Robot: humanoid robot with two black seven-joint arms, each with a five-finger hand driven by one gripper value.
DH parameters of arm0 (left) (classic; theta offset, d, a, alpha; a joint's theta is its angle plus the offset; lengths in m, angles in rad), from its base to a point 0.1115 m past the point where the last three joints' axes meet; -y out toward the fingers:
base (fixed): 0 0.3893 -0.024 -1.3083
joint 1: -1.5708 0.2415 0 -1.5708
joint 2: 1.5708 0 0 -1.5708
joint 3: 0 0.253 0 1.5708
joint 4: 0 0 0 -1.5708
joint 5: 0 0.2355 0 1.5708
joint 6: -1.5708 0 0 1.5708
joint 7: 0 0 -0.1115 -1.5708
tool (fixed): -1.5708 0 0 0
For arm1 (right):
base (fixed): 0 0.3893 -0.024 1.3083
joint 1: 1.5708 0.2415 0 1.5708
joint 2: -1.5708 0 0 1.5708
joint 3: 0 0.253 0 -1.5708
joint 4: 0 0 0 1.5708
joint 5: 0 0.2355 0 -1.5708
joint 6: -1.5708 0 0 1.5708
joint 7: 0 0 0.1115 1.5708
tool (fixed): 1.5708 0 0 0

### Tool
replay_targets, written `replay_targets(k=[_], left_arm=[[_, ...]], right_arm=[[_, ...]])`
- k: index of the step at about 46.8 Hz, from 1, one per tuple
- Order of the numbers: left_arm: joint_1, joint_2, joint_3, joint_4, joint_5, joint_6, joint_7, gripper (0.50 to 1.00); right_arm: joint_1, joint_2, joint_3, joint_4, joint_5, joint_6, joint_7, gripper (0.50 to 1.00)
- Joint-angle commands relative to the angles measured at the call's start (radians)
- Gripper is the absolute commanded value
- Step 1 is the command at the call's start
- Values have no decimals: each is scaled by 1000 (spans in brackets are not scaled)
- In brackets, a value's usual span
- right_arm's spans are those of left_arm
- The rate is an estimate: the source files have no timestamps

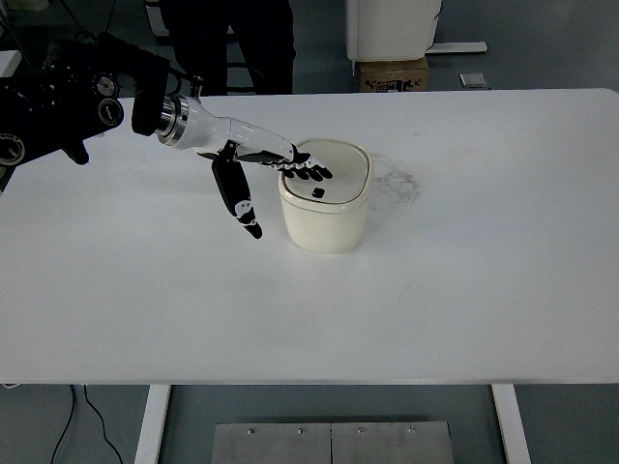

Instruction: Open trash bin

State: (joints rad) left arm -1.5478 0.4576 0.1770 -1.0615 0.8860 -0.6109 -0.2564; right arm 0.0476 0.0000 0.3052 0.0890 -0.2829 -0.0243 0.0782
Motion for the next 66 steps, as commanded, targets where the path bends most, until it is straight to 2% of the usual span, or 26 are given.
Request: replay_targets(k=[1,66], left_arm=[[2,-5,7,1,10,0,0,1000],[1,-40,18,9,14,0,0,1000]], right_arm=[[0,0,0,0,1,0,0,991],[0,0,0,0,1,0,0,991]])
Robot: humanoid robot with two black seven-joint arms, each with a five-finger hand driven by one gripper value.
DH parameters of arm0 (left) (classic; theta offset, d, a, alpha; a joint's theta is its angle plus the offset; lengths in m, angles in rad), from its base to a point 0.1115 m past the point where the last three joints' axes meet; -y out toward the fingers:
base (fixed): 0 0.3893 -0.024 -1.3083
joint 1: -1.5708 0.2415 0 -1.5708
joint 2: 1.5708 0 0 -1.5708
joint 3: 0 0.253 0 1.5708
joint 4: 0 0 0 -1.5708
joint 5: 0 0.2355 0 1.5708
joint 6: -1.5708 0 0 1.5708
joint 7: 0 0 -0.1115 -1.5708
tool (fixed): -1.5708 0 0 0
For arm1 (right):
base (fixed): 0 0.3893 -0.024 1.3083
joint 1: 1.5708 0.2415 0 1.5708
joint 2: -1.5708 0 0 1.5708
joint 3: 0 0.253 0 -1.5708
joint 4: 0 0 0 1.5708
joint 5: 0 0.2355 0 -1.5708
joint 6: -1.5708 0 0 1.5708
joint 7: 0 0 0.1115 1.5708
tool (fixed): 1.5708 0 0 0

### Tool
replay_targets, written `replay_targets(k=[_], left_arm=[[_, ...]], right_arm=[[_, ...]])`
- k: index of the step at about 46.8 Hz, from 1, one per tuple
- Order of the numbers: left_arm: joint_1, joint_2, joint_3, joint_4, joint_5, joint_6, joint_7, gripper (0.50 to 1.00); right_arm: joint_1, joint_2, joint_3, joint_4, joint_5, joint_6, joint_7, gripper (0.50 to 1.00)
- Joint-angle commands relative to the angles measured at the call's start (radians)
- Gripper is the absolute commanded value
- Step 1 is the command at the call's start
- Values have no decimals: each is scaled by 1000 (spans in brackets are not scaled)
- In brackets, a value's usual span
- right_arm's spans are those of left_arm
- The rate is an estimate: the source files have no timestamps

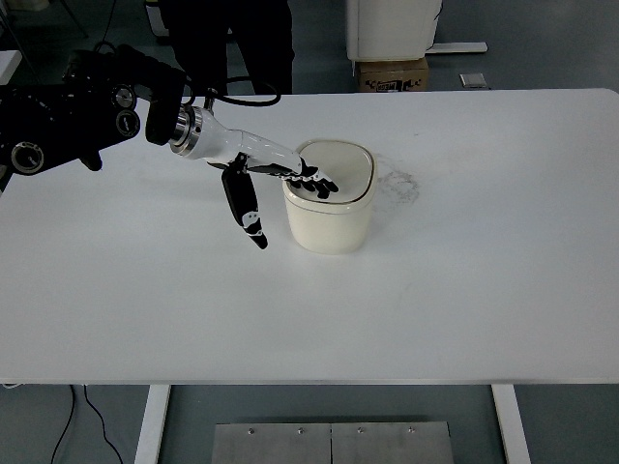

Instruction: Open trash bin

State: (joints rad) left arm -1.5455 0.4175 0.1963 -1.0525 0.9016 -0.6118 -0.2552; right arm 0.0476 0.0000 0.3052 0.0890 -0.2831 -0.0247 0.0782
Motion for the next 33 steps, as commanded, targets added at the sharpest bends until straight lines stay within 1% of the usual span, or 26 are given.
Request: replay_targets(k=[1,22,33], left_arm=[[-2,0,-1,0,-1,1,-1,1000],[-1,-9,0,0,7,1,-1,1000],[-1,-9,0,0,36,1,-1,1000]], right_arm=[[0,0,0,0,-1,0,0,991],[0,0,0,0,1,0,0,991],[0,0,0,0,1,0,0,991]])
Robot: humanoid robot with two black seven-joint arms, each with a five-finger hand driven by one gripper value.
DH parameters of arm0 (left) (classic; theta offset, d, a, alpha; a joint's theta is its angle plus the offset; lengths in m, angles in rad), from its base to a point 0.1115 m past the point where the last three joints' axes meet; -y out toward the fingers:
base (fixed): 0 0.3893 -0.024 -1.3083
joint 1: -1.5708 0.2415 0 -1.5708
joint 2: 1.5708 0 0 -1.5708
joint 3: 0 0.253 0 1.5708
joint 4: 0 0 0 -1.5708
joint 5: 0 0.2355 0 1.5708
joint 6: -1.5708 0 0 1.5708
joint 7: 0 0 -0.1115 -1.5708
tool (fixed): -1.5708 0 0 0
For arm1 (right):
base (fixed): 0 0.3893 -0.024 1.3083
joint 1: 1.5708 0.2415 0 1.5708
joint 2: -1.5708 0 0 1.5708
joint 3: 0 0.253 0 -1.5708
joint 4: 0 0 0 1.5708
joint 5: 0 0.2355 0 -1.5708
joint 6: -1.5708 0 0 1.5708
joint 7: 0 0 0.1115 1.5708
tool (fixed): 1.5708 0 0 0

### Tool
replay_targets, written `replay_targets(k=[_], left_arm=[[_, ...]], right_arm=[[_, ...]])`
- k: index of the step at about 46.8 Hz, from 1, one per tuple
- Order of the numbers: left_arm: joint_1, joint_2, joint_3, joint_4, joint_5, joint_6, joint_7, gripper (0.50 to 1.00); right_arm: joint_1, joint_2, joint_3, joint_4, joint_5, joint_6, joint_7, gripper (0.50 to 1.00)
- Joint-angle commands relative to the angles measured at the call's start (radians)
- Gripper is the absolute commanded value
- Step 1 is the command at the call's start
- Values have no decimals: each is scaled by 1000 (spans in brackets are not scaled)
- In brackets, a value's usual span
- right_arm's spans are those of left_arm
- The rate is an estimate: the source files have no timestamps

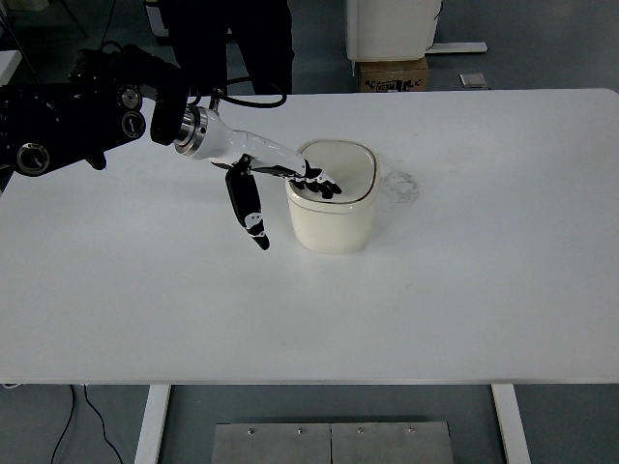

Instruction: Open trash bin

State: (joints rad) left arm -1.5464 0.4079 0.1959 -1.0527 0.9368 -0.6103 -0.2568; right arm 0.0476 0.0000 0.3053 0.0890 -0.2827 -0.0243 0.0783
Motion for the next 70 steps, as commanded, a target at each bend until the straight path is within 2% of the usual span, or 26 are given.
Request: replay_targets(k=[1,53,70], left_arm=[[0,0,0,0,2,-1,1,1000],[19,-12,0,0,-3,-1,1,1000],[-4,-3,-9,22,-68,-1,-1,1000]], right_arm=[[0,0,0,0,0,0,0,991],[0,0,0,0,-1,0,0,991],[0,0,0,0,-1,0,0,991]])
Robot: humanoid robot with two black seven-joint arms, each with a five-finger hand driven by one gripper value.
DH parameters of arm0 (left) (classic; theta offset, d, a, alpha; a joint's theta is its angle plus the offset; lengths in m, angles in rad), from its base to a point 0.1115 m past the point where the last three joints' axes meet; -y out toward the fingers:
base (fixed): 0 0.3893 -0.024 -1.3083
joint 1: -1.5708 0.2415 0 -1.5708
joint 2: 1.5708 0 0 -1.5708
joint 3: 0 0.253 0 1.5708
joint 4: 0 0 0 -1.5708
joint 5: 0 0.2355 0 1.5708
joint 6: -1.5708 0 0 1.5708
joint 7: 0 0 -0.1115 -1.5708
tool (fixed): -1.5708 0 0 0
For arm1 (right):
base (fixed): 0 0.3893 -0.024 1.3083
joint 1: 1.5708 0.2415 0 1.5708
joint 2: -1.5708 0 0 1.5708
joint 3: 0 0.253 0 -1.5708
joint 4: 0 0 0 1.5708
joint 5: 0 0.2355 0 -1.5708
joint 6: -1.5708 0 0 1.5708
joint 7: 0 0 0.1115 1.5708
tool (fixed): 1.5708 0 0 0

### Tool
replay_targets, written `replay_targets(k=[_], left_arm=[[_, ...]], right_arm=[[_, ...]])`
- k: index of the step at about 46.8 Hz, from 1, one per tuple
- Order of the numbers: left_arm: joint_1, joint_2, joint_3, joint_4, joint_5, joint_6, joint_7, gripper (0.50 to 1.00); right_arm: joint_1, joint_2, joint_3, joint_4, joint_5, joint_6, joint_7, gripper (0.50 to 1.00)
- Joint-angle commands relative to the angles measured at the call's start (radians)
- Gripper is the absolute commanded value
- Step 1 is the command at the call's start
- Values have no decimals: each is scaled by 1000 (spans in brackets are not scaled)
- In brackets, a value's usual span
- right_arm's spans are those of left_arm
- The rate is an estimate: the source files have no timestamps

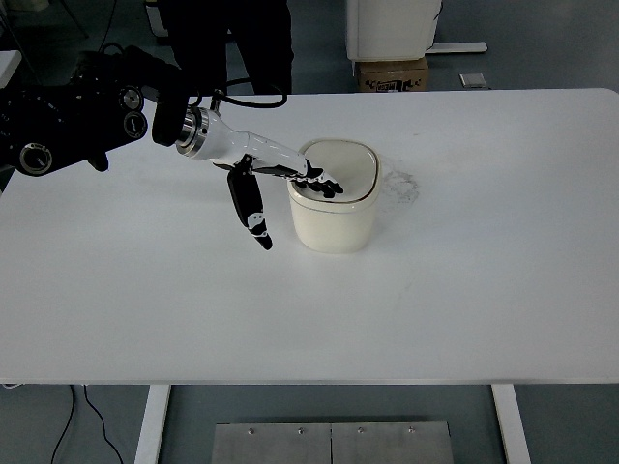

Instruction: Open trash bin

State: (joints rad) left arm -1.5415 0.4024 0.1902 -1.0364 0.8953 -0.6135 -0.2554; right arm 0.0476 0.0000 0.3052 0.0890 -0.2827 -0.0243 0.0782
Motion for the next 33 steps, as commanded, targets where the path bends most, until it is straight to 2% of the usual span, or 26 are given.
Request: replay_targets(k=[1,18,33], left_arm=[[-12,3,-3,9,-38,3,-2,1000],[-17,7,-49,121,-239,3,-2,1000],[14,10,-83,251,-562,3,-4,1000]], right_arm=[[0,0,0,0,0,0,0,991],[0,0,0,0,-1,0,0,991],[0,0,0,0,-1,0,0,991]])
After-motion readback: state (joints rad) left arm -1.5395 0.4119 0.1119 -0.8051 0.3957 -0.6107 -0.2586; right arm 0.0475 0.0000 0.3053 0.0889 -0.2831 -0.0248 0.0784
